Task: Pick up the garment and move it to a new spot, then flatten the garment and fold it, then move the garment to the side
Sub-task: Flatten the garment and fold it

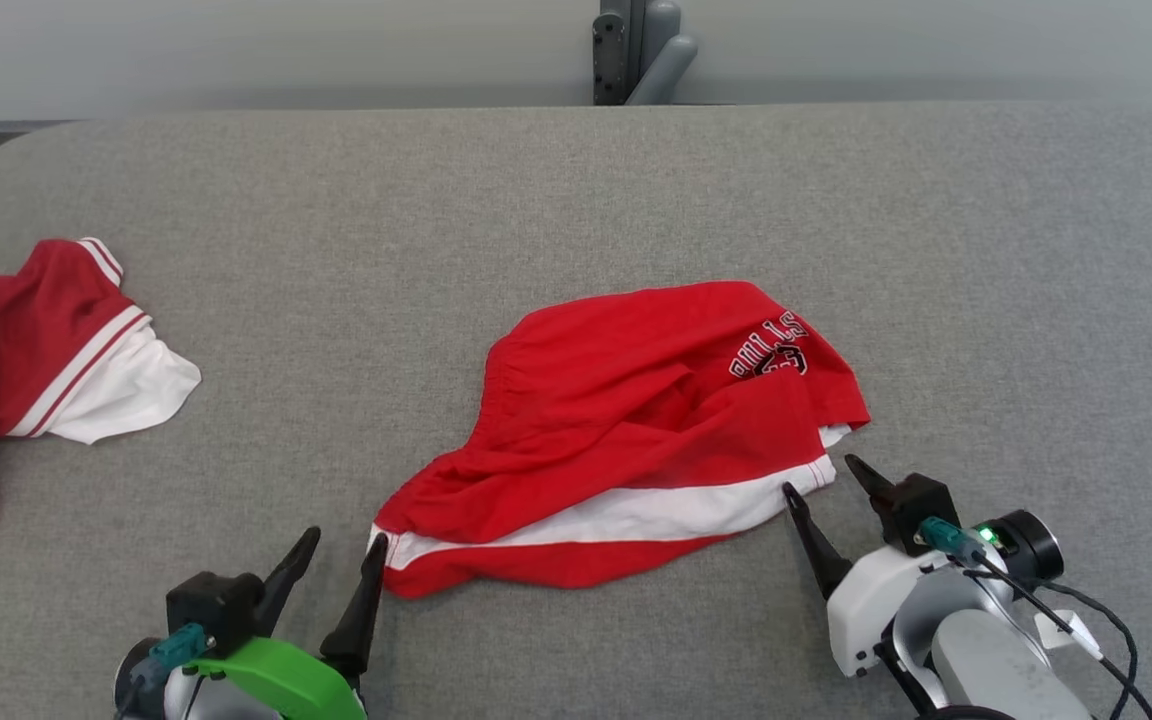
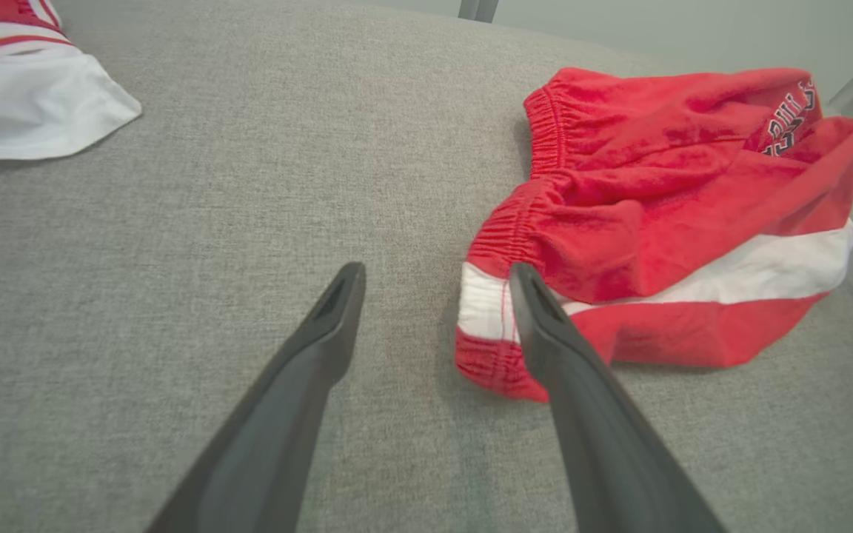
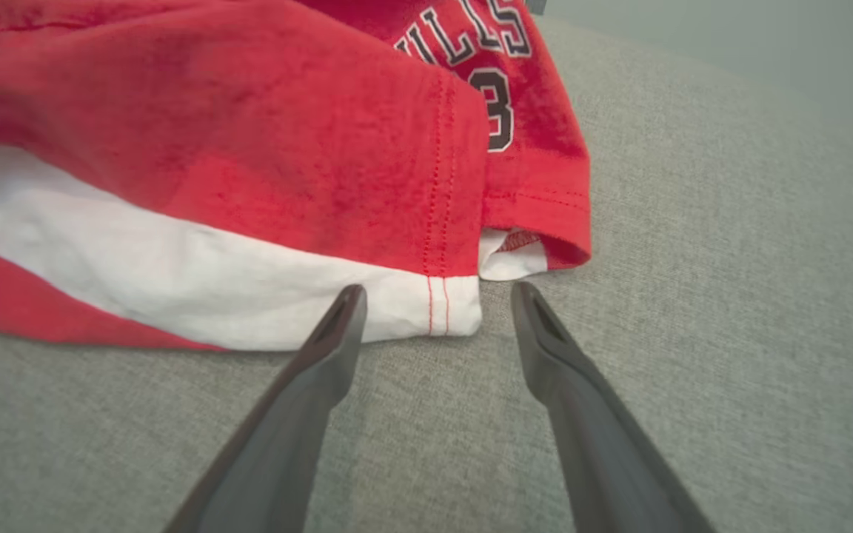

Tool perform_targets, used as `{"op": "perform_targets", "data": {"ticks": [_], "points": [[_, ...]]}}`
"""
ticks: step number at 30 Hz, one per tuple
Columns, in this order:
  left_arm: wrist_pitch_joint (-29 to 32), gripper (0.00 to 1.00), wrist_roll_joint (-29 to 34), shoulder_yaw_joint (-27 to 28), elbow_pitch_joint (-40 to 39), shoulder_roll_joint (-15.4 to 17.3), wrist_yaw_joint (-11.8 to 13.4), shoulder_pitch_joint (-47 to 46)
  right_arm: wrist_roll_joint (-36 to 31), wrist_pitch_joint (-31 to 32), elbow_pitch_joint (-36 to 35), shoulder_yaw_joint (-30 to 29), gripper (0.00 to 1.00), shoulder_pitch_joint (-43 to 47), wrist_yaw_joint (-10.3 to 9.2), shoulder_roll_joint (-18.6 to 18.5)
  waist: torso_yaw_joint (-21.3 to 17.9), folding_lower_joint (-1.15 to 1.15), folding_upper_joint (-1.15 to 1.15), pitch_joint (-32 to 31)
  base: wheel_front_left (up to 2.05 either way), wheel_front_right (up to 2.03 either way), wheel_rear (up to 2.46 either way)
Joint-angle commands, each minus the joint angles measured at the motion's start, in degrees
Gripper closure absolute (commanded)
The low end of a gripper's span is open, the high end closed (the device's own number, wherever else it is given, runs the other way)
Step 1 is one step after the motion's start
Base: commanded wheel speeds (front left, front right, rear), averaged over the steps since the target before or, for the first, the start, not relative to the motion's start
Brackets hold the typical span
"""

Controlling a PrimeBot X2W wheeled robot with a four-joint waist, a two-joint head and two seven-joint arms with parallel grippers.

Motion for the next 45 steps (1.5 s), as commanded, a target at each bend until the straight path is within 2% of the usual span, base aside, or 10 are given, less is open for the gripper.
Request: {"op": "perform_targets", "data": {"ticks": [1, 8, 16, 26, 38, 39, 40, 41, 45], "points": [[0.2, 0.0, -1.25, -1.56, 1.18, 1.29, -0.02, -2.35, 1.46, 0.6, 2.81, 1.83, 0.0, -2.52, -0.06, -0.6, 0.42, 0.0, -0.01, 2.28, 0.0, 0.0, 0.0], [-0.24, 0.0, -5.48, -6.3, 3.88, 3.28, 0.0, -5.92, 4.45, 0.5, 9.51, 7.04, 0.0, -7.26, -0.06, -1.0, 0.61, 0.0, -0.01, 3.05, 0.0, 0.0, 0.0], [-1.83, 0.0, -9.2, -10.84, 6.67, 4.5, 0.0, -7.55, 6.61, -2.25, 13.22, 10.73, 0.0, -8.62, -0.05, -1.22, 0.39, 0.0, -0.01, 2.58, 0.0, 0.0, 0.0], [-2.98, 0.0, -12.71, -14.13, 7.91, 5.96, -0.01, -8.06, 5.7, -3.71, 12.32, 10.83, 0.0, -7.6, -0.06, -1.69, -1.16, 0.0, -0.01, 1.82, 0.0, 0.0, 0.0], [-0.96, 0.0, -16.86, -17.52, 6.17, 7.74, 0.0, -8.79, 4.47, -4.01, 10.59, 11.03, 0.0, -7.55, -0.05, -0.72, -1.65, 0.0, -0.01, 1.63, 0.0, 0.0, 0.0], [-1.0, 0.13, -17.08, -17.71, 6.07, 7.78, 0.0, -8.92, 4.55, -4.02, 10.5, 11.09, 0.0, -7.48, -0.06, -0.76, -1.65, 0.0, -0.01, 1.65, 0.0, 0.0, 0.0], [-1.0, 0.39, -17.19, -18.05, 5.87, 7.83, -0.01, -9.09, 4.62, -4.02, 10.41, 11.16, 0.0, -7.41, -0.06, -0.79, -1.65, 0.0, -0.01, 1.68, 0.0, 0.0, 0.0], [-0.95, 0.54, -17.14, -18.39, 5.73, 7.94, 0.0, -9.26, 4.69, -4.02, 10.32, 11.22, 0.0, -7.32, -0.06, -0.79, -1.67, 0.0, -0.01, 1.71, 0.0, 0.0, 0.0], [-1.34, 0.75, -17.92, -19.41, 5.77, 8.24, -0.01, -9.66, 5.0, -4.03, 10.11, 11.29, 0.0, -7.07, -0.06, -0.84, -1.82, 0.0, -0.01, 1.83, 0.0, 0.0, 0.0]]}}
